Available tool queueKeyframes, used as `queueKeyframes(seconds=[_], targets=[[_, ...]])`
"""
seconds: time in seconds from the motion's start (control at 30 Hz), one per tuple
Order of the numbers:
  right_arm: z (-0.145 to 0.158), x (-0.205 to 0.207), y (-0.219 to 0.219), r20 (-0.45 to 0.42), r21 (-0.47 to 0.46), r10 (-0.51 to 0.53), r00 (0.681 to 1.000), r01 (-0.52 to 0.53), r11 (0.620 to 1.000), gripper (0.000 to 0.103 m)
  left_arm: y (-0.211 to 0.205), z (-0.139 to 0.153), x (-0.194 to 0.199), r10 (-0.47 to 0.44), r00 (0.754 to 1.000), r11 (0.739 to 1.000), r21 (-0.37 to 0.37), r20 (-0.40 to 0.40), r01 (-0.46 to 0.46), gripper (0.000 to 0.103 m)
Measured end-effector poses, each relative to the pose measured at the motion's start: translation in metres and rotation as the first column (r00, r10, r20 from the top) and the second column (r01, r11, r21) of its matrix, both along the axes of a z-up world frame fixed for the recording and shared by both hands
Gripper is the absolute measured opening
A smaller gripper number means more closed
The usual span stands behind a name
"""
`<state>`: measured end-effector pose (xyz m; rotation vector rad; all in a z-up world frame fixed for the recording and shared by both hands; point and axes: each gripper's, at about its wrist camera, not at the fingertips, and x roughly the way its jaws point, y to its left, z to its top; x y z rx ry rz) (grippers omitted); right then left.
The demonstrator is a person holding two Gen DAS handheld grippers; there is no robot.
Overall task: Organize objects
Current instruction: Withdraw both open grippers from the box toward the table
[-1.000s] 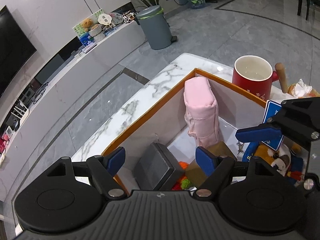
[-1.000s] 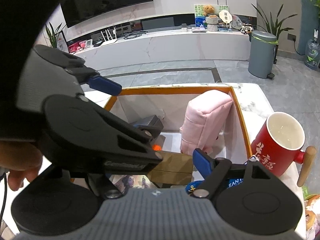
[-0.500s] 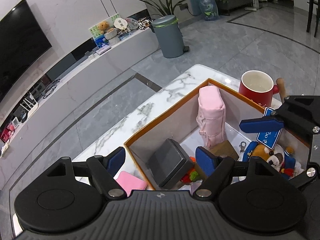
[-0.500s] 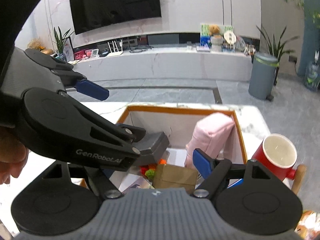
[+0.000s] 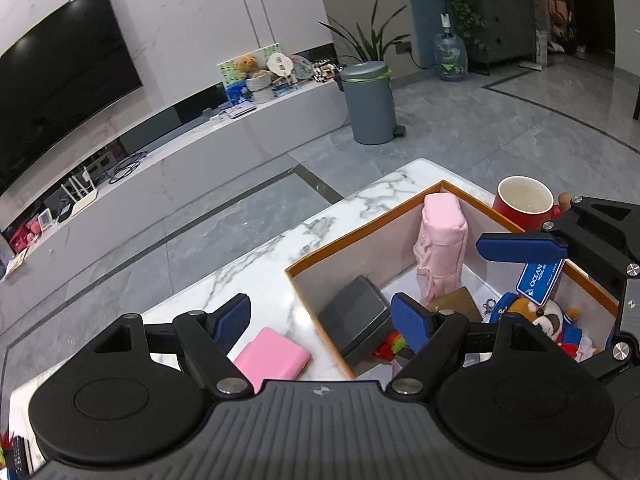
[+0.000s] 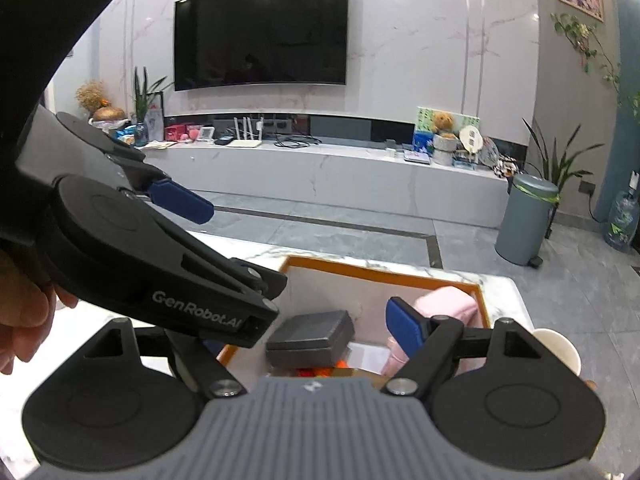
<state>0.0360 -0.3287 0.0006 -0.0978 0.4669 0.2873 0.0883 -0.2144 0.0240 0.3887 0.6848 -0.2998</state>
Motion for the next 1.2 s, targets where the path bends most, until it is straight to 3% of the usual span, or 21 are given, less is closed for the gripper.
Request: queueKeyframes(seconds=[0.33,0.57,1.0,1.2], targets=[[0.002,-0.020,0.033,0.055,-0.046,0.109,0.993,-0.106,0.993,0.081,0.042,0.000,-0.025,0.036,0.999,0.997,-0.068,-0.011,-0.037,0.095],[-0.007,-0.031,0.066,0.044,-0.120,0.201,0.979,-0.195,0.973,0.083,0.081,-0.017,-0.043,0.086,0.995,0.987,-0.135,-0.047,-0.092,0.095],[-0.036,-0.045,0.123,-0.067,-0.181,0.325,0.943,-0.332,0.926,0.083,0.146,-0.064,-0.064,0.159,0.975,0.963,-0.192,-0.152,-0.187,0.098],[-0.055,-0.044,0.145,-0.170,-0.211,0.350,0.921,-0.381,0.900,0.083,0.162,-0.088,-0.077,0.199,0.964,0.960,-0.162,-0.175,-0.227,0.098]])
